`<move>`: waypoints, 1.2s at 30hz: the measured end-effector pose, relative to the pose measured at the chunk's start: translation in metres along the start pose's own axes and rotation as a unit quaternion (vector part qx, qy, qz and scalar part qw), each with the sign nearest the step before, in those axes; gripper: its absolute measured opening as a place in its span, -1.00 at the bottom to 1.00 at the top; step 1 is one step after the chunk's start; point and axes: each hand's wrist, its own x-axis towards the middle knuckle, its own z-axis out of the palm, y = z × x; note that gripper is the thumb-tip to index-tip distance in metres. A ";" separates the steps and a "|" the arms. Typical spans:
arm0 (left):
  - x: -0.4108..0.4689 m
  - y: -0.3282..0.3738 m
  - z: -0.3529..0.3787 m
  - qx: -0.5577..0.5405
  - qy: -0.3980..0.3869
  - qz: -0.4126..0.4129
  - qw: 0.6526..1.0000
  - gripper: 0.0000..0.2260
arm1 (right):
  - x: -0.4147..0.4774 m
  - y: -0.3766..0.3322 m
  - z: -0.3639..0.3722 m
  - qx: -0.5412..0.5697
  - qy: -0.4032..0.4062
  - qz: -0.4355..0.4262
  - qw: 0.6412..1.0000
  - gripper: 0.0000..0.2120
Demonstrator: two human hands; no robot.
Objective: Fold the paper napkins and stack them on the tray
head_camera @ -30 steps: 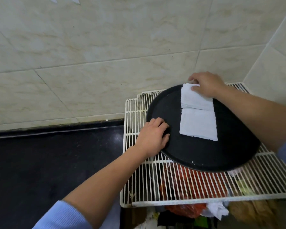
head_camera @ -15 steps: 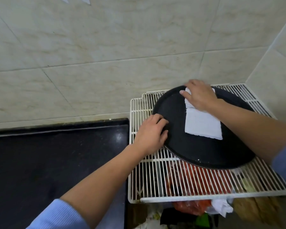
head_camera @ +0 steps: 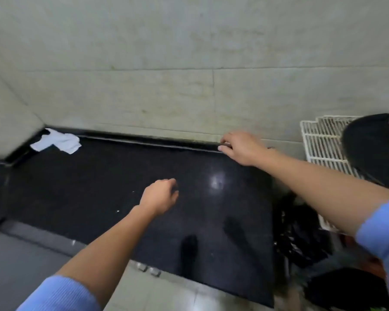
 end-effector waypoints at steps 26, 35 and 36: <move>-0.161 -0.483 -0.054 -0.042 0.005 -0.340 0.939 -0.72 | 0.282 -0.483 0.248 0.031 -0.207 -0.213 0.954 -0.69; -0.149 -0.583 -0.050 -0.063 -0.031 -0.355 0.932 -0.75 | 0.354 -0.553 0.302 0.024 -0.275 -0.185 0.943 -0.68; -0.146 -0.598 -0.050 -0.065 -0.033 -0.352 0.933 -0.74 | 0.362 -0.561 0.309 0.023 -0.281 -0.178 0.943 -0.68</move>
